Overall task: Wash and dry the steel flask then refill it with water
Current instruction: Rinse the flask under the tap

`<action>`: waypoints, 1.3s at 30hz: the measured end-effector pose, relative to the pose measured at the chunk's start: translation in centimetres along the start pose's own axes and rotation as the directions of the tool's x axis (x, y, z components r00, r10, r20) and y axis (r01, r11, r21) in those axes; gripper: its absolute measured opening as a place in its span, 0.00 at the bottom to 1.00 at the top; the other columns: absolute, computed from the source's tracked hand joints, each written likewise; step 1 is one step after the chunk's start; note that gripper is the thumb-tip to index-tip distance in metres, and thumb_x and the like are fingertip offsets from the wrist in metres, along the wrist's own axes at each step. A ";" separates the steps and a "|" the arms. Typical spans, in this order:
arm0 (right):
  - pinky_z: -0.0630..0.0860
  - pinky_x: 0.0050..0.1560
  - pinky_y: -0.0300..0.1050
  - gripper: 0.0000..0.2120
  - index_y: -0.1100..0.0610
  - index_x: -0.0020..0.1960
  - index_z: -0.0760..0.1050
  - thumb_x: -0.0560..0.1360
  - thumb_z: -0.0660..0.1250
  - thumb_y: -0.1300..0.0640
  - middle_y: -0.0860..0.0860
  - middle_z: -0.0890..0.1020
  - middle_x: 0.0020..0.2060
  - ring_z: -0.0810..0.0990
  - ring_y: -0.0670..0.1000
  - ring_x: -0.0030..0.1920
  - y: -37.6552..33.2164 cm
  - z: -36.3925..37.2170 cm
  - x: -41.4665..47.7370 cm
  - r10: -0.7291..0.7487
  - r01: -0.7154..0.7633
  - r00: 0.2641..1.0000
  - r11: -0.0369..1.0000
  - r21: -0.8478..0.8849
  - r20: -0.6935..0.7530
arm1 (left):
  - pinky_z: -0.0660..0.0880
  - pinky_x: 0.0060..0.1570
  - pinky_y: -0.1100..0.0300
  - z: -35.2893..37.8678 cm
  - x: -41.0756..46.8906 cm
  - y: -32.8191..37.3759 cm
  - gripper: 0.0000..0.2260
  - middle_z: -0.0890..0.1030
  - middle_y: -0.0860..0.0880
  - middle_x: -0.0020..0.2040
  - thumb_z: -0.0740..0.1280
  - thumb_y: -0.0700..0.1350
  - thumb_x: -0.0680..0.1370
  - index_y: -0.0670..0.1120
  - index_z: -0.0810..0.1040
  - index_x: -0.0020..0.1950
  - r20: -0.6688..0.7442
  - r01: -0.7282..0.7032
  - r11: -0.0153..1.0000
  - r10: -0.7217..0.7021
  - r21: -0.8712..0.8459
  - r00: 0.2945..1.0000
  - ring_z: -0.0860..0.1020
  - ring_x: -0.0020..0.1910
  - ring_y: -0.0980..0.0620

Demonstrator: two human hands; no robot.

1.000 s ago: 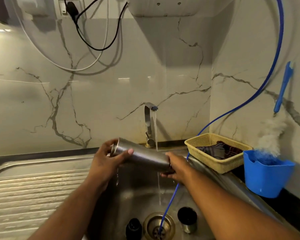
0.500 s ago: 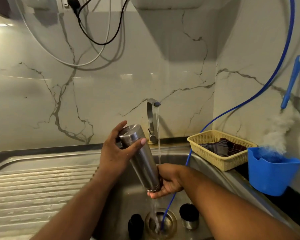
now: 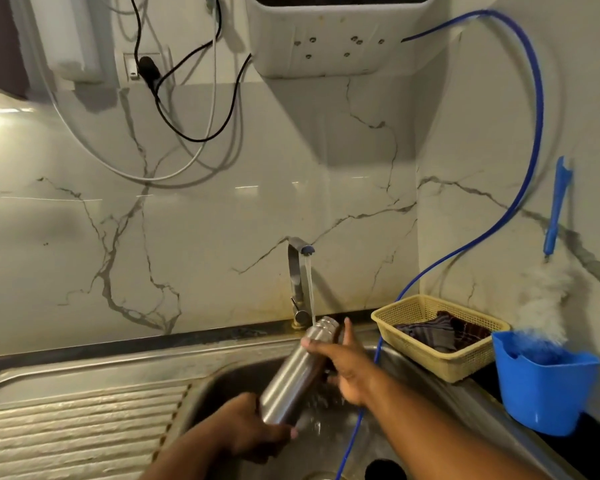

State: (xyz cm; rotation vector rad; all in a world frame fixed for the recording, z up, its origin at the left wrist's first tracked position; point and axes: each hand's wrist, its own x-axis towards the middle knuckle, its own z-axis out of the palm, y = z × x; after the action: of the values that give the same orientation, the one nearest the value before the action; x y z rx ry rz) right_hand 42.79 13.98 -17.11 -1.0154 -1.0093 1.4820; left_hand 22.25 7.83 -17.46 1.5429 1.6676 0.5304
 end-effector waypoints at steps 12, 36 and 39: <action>0.82 0.51 0.47 0.33 0.41 0.64 0.66 0.66 0.81 0.43 0.45 0.79 0.56 0.81 0.48 0.53 0.5 0.6 -0.9 -0.229 0.178 0.973 0.781 -0.599 -0.010 | 0.76 0.63 0.58 1.4 1.1 0.7 0.31 0.80 0.53 0.63 0.67 0.66 0.76 0.53 0.70 0.75 0.191 -0.070 0.943 0.007 0.326 0.982 0.81 0.57 0.56; 0.79 0.56 0.46 0.31 0.48 0.67 0.69 0.70 0.80 0.47 0.48 0.80 0.59 0.81 0.52 0.59 0.6 2.4 -1.1 -0.351 0.160 0.929 0.665 -0.730 -0.116 | 0.72 0.67 0.59 0.6 2.3 -1.0 0.28 0.78 0.51 0.68 0.71 0.57 0.77 0.50 0.70 0.75 -0.079 -0.072 0.902 0.117 0.427 0.990 0.76 0.66 0.54; 0.80 0.58 0.48 0.30 0.51 0.66 0.71 0.69 0.81 0.49 0.51 0.81 0.61 0.81 0.53 0.59 1.2 2.2 -1.5 -0.195 0.030 0.975 0.589 -0.808 -0.106 | 0.74 0.63 0.62 0.6 2.2 -1.0 0.28 0.79 0.50 0.66 0.70 0.52 0.77 0.49 0.69 0.76 -0.069 -0.075 0.898 0.117 0.433 0.991 0.79 0.63 0.54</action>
State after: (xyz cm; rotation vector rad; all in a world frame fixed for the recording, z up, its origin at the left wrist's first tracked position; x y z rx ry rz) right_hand 40.48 12.19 -17.49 -1.6514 -1.6327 0.7448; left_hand 22.14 9.68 -19.15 1.9513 1.8759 0.2962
